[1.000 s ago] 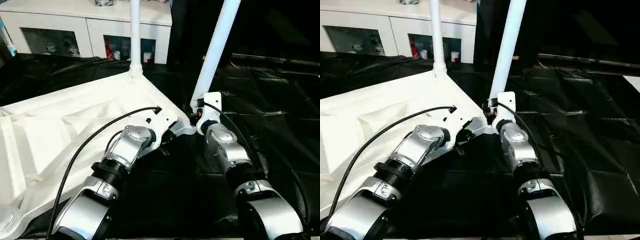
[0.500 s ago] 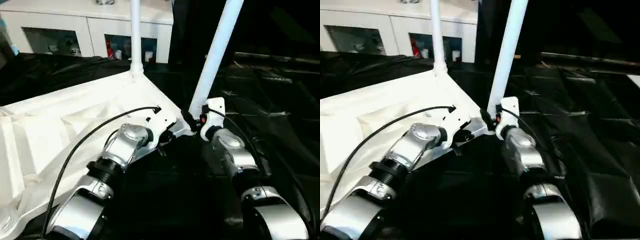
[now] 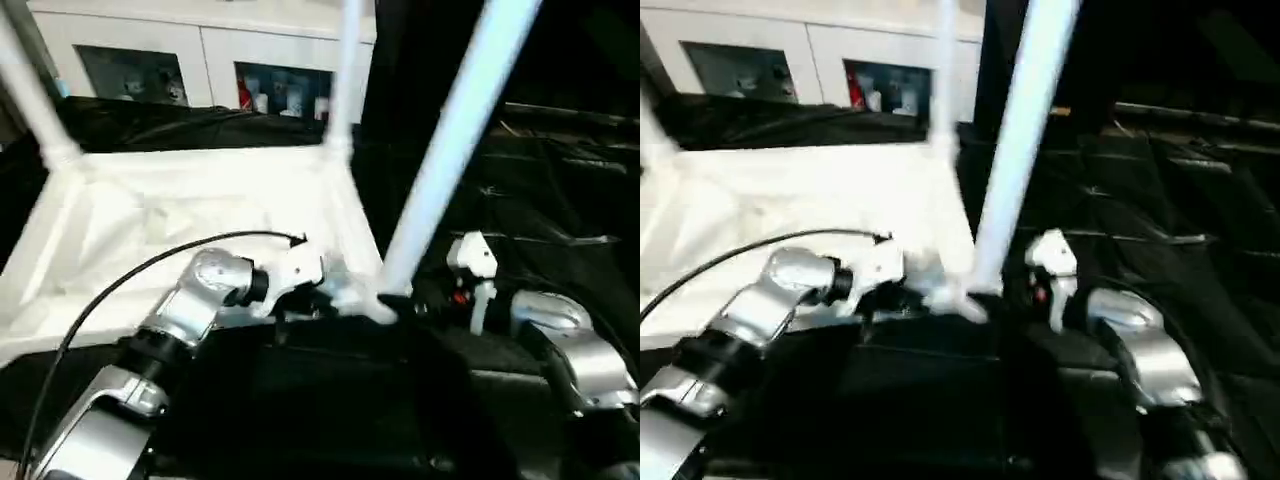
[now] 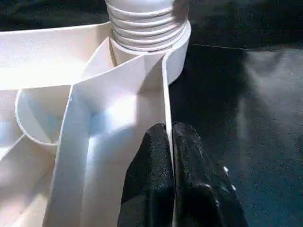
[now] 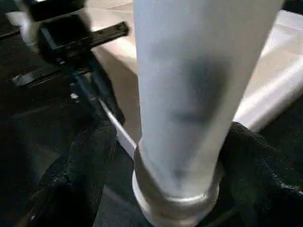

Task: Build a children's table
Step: Rotate leg to tighten

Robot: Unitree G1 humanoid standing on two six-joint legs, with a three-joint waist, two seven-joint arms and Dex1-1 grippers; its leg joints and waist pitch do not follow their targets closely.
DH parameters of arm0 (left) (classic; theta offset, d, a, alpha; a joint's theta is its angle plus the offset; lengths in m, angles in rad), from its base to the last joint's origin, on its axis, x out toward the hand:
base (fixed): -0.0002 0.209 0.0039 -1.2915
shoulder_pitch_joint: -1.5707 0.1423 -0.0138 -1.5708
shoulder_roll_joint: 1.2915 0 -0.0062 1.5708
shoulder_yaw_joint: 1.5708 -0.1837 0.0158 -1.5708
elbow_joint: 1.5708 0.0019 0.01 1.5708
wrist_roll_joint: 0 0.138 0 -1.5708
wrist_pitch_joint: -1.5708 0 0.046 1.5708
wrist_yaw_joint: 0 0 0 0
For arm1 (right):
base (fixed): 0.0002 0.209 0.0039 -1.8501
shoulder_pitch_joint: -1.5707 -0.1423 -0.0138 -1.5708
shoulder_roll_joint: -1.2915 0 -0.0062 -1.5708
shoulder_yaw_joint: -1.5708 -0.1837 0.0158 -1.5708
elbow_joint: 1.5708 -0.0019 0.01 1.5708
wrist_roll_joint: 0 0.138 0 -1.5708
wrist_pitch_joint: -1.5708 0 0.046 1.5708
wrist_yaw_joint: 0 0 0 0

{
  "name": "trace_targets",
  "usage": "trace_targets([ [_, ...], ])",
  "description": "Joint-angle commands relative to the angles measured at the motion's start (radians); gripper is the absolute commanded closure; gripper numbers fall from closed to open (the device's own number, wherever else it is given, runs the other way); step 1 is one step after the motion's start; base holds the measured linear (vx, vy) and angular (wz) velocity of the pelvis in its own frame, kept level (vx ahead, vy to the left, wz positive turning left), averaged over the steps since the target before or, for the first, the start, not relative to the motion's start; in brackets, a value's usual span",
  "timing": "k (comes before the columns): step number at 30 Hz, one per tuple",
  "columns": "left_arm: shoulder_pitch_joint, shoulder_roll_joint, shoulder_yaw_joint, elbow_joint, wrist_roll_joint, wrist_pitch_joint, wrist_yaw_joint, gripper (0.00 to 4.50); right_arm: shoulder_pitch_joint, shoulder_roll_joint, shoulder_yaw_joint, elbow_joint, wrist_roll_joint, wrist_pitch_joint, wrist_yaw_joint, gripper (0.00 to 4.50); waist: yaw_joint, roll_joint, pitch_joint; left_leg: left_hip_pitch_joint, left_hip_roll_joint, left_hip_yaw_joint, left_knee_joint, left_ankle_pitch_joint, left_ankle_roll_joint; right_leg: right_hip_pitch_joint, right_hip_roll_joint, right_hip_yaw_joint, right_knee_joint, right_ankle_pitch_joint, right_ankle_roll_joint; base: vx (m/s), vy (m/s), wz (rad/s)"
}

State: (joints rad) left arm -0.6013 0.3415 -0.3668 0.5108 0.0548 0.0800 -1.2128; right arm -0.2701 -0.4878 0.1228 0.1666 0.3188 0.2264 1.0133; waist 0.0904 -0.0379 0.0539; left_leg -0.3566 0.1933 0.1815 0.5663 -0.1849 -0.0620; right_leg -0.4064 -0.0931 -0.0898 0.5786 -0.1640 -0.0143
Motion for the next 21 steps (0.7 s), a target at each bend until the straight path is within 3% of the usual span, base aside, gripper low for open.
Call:
trace_targets([
  [1, 0.007, -0.01, -0.002, -0.04, -0.074, -0.039, -0.054, 4.5, 0.023, -0.033, 0.025, -0.058, 0.025, 0.039, 0.052, 0.91, 0.002, -0.008, -0.06, 0.007, 0.044, -0.006, -0.061, -0.188, 0.063, 0.056, -0.061, 0.054, -0.057, -0.224, -0.208, 0.0, 0.0, 0.0],
  [6, 0.01, -0.013, 0.012, -0.045, -0.081, -0.047, -0.076, 4.5, 0.034, -0.049, 0.071, -0.05, -0.033, 0.008, 0.073, 0.91, 0.004, -0.01, -0.06, 0.008, 0.042, -0.006, -0.059, -0.197, 0.046, 0.053, -0.063, 0.053, -0.064, -0.293, -0.177, 0.0, 0.0, 0.0],
  [9, 0.01, -0.013, 0.013, -0.045, -0.077, -0.048, -0.075, 4.5, 0.028, -0.044, 0.07, -0.031, -0.053, -0.006, 0.061, 0.91, 0.004, -0.012, -0.062, 0.007, 0.042, -0.006, -0.058, -0.186, 0.044, 0.053, -0.062, 0.053, -0.061, -0.286, -0.174, 0.0, 0.0, 0.0],
  [16, 0.018, -0.009, 0.016, -0.049, -0.069, -0.051, -0.075, 4.5, 0.016, -0.032, 0.084, -0.003, -0.088, -0.024, 0.025, 1.58, 0.004, -0.011, -0.065, 0.003, 0.04, -0.007, -0.054, -0.153, 0.057, 0.058, -0.06, 0.053, -0.051, -0.223, -0.19, 0.0, 0.0, 0.0],
  [21, 0.017, -0.01, 0.018, -0.044, -0.065, -0.054, -0.072, 4.5, 0.011, -0.021, 0.085, 0.019, -0.109, -0.041, 0.019, 1.84, 0.003, -0.013, -0.064, 0.003, 0.039, -0.007, -0.053, -0.166, 0.055, 0.057, -0.061, 0.053, -0.052, -0.245, -0.188, 0.0, 0.0, 0.0],
])
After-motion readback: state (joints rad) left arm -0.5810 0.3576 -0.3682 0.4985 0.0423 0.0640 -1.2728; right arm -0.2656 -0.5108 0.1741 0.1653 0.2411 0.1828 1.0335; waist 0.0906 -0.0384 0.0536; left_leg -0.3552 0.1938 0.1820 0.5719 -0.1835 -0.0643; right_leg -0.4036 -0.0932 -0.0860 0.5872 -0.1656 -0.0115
